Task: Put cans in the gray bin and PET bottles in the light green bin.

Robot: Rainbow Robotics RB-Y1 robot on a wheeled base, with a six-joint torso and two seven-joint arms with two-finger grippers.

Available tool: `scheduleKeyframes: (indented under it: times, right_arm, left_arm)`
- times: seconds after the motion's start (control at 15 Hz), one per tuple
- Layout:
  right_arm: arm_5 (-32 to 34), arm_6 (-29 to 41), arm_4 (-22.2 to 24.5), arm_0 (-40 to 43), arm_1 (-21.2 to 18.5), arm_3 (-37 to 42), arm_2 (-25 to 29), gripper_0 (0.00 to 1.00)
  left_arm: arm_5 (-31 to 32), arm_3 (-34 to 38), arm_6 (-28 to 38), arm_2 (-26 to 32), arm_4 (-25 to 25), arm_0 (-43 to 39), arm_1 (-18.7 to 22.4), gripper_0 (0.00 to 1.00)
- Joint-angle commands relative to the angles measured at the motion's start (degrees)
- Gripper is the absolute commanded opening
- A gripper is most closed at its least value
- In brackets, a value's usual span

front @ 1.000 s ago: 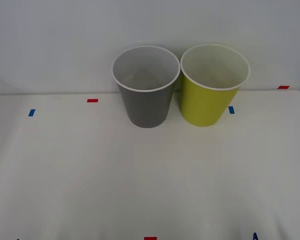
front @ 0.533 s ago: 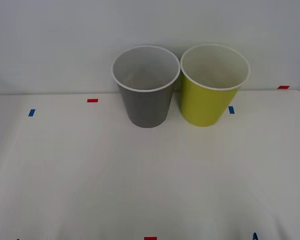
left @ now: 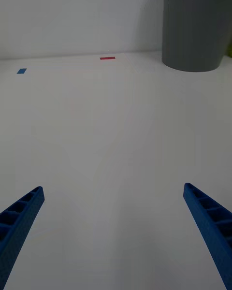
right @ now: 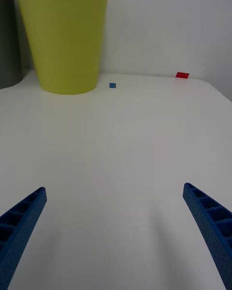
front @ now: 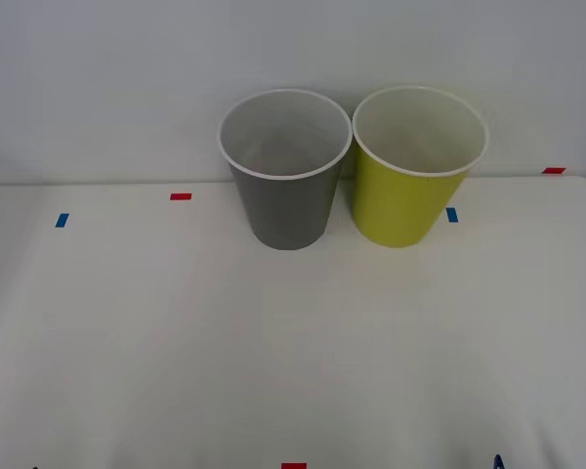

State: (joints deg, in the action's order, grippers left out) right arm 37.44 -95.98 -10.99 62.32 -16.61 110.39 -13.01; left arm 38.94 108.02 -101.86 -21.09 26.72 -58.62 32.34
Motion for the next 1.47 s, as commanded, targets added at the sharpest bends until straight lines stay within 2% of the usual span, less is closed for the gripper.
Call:
scheduleKeyframes:
  times: [0.07,1.47]
  right_arm:
    - [0.0,0.0,0.0,0.0,0.0,0.0,0.0,0.98]
    - [0.0,0.0,0.0,0.0,0.0,0.0,0.0,0.98]
  left_arm:
    - [0.0,0.0,0.0,0.0,0.0,0.0,0.0,1.00]
    - [0.0,0.0,0.0,0.0,0.0,0.0,0.0,1.00]
